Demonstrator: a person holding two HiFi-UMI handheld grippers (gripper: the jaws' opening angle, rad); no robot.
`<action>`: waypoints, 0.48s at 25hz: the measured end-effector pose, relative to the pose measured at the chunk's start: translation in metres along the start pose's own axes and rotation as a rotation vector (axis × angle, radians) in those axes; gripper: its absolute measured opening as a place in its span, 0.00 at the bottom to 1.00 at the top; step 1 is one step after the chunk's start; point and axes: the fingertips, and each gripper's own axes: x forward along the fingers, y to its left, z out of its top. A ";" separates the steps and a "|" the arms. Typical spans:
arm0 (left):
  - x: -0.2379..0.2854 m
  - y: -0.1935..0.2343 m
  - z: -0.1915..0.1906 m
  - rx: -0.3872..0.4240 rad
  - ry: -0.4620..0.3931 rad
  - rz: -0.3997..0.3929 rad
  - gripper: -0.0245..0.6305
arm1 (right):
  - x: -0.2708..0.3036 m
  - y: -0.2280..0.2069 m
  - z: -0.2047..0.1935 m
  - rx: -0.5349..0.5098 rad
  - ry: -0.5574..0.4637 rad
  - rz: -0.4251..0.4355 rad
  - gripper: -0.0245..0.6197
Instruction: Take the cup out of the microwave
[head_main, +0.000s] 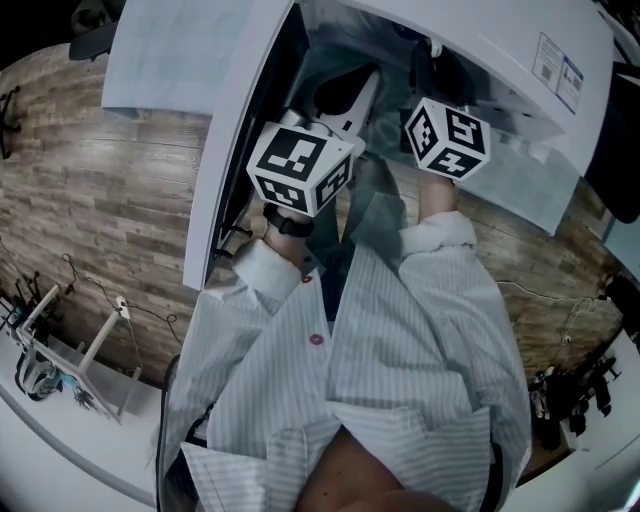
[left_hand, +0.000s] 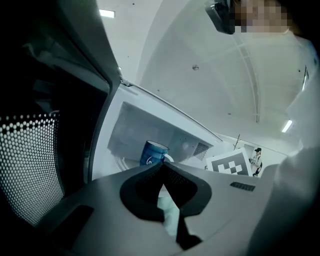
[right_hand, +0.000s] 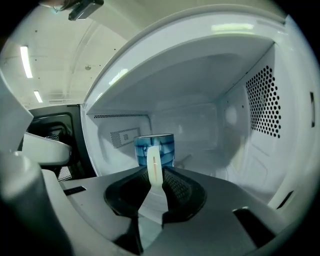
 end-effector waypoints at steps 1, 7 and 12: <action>0.000 -0.001 0.001 0.002 0.000 -0.003 0.05 | -0.002 0.000 0.001 0.000 -0.003 -0.002 0.18; 0.002 -0.010 0.004 0.016 0.001 -0.029 0.05 | -0.013 0.000 0.008 0.012 -0.024 -0.014 0.18; 0.004 -0.018 0.007 0.022 -0.001 -0.040 0.05 | -0.025 0.000 0.012 0.023 -0.031 -0.009 0.18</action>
